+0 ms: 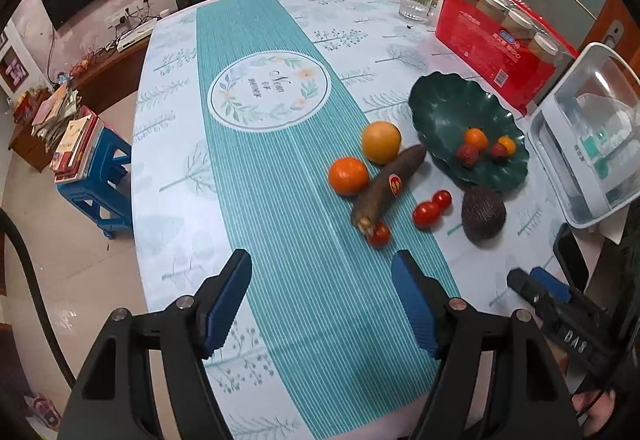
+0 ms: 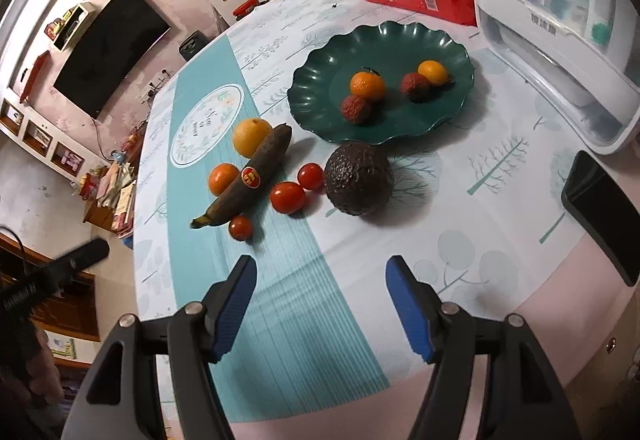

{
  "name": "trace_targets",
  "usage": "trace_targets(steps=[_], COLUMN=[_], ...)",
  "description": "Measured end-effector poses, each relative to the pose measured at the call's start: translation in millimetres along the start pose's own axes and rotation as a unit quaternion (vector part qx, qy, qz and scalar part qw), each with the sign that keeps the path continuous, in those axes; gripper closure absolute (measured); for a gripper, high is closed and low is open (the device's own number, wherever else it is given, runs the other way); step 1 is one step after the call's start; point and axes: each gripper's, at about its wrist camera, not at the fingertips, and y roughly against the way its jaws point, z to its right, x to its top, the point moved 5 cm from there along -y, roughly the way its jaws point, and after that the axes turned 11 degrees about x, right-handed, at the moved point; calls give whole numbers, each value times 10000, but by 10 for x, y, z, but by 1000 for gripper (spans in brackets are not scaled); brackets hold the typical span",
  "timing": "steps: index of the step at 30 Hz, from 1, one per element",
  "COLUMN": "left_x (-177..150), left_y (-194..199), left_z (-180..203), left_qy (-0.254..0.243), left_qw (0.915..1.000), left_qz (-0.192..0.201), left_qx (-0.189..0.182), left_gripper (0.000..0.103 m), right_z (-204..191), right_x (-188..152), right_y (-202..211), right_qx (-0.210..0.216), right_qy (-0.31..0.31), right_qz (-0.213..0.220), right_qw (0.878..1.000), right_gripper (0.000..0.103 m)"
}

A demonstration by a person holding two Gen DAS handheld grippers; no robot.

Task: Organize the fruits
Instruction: 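Withdraw both tools from the plate toward the remaining fruits, then grasp a tangerine with the left tool while the right tool grasps the avocado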

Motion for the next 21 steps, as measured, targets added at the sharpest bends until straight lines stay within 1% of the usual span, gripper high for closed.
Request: trace_targets(steps=[5, 9, 11, 14, 17, 21], left_x=[224, 385, 449, 542, 598, 636], left_y=[-231, -514, -649, -876, -1081, -1322], left_z=[47, 124, 166, 233, 298, 407], left_qy=[-48, -79, -68, -14, 10, -41], left_qw=[9999, 9996, 9993, 9987, 9979, 9973], left_qz=[-123, -284, -364, -500, -633, -668], left_qx=[37, 2, 11, -66, -148, -316], left_gripper=[31, 30, 30, 30, 30, 30], right_z=[50, 138, 194, 246, 270, 295], right_x=[87, 144, 182, 231, 295, 354], right_y=[-214, -353, -453, -559, -667, -775], right_qx=[-123, -239, -316, -358, -438, -573], right_qy=[143, 143, 177, 222, 437, 768], right_qz=[-63, -18, -62, -164, -224, -289], right_qw=[9998, 9996, 9993, 9990, 9978, 9950], right_gripper=[36, 36, 36, 36, 36, 36])
